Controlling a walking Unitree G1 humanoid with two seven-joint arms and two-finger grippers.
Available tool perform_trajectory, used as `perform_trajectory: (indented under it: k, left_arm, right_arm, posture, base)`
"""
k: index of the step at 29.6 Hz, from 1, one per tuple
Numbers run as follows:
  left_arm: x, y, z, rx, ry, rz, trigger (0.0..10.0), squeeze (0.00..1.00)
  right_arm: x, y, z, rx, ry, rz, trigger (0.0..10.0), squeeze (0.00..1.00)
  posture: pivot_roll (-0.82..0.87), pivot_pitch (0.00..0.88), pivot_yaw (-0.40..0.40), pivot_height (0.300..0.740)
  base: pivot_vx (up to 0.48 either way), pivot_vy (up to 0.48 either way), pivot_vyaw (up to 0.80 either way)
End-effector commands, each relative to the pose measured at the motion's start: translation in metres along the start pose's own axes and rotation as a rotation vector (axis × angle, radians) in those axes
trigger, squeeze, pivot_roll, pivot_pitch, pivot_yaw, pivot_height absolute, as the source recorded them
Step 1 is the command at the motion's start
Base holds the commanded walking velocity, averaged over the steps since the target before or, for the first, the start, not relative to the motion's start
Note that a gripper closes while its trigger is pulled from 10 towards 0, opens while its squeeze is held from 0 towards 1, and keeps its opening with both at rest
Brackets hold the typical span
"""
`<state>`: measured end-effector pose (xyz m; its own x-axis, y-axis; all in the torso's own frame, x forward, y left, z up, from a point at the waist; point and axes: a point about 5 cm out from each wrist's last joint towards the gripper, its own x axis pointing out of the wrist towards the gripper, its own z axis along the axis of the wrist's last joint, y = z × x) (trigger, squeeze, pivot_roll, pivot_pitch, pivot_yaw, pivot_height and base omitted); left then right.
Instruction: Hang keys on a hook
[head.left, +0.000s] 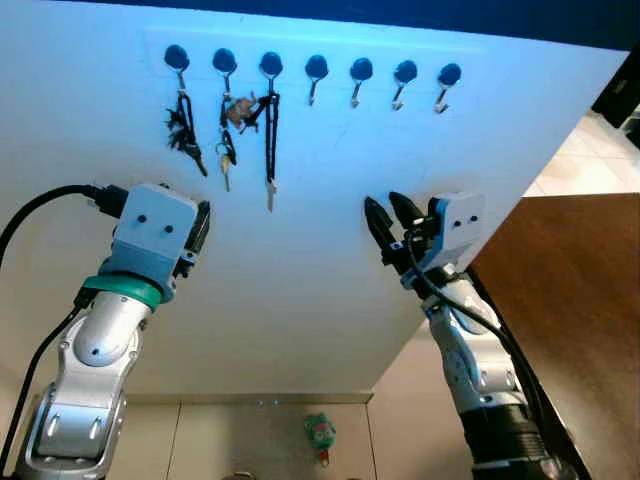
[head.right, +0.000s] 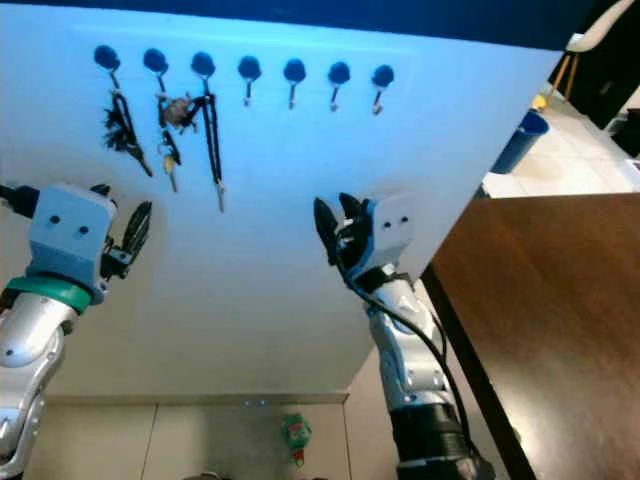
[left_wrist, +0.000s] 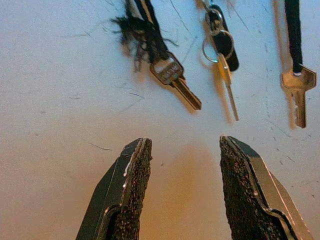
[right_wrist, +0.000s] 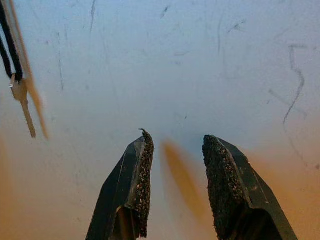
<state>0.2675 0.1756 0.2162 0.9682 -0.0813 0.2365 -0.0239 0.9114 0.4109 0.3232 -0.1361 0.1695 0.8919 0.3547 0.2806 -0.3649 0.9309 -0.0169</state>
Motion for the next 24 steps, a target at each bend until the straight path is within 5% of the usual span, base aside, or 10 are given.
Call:
perform_trajectory:
  k: [1, 12, 24]
  left_arm:
    - [-0.001, -0.003, -0.001, 0.009, 0.012, -0.025, 10.0, 0.0]
    - [0.005, 0.0, -0.01, -0.103, 0.087, -0.023, 10.0, 0.0]
    - [0.008, 0.003, -0.014, -0.173, 0.135, -0.013, 10.0, 0.0]
  right_arm:
    - [-0.006, -0.005, -0.003, -0.006, 0.02, -0.016, 10.0, 0.0]
    - [-0.067, -0.006, -0.022, 0.018, 0.083, -0.066, 10.0, 0.0]
    - [-0.059, -0.003, -0.019, 0.015, 0.043, -0.084, 10.0, 0.0]
  posture:
    - [0.09, 0.0, 0.011, 0.74]
    - [0.05, 0.0, 0.05, 0.74]
    - [0.07, 0.0, 0.067, 0.74]
  base:
    - [0.0, 0.0, 0.0]
    - [0.0, 0.0, 0.0]
    - [0.0, 0.0, 0.0]
